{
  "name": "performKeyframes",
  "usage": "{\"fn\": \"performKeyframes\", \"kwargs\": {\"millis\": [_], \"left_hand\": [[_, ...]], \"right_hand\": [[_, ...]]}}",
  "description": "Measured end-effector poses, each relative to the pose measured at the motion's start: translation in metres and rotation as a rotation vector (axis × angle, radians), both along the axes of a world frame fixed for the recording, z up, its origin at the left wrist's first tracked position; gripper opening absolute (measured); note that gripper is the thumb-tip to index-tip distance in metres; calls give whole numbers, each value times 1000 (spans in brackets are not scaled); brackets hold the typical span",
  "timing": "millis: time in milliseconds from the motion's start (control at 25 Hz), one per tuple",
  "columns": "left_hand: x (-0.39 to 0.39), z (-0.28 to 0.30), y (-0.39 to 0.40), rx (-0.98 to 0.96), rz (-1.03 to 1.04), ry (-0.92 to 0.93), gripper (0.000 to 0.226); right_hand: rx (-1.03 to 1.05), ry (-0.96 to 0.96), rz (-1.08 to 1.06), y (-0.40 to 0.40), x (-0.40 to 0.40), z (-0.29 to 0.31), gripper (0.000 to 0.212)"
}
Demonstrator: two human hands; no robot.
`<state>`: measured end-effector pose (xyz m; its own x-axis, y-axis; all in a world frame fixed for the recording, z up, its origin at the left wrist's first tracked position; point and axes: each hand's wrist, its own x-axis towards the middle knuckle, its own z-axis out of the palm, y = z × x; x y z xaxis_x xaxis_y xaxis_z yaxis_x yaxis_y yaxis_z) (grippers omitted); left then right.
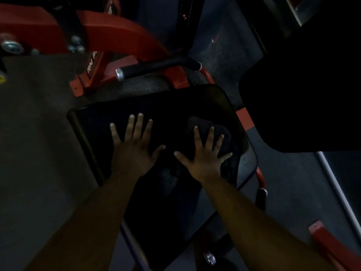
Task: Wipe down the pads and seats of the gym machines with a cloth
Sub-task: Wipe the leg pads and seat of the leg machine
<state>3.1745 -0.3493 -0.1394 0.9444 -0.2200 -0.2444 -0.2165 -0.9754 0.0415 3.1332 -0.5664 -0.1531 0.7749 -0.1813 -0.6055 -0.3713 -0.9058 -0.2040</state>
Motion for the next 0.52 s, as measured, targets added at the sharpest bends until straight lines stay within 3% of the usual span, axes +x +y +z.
{"fn": "performKeyframes", "kwargs": {"millis": [320, 400, 520], "left_hand": [[4, -8, -2, 23, -21, -41, 87], [4, -6, -3, 39, -21, -13, 87], [5, -4, -3, 82, -37, 28, 88]], "right_hand": [[-126, -92, -200, -52, 113, -40, 79], [-110, -123, -172, -48, 101, -38, 73], [-99, -136, -137, -59, 23, -27, 70]]}}
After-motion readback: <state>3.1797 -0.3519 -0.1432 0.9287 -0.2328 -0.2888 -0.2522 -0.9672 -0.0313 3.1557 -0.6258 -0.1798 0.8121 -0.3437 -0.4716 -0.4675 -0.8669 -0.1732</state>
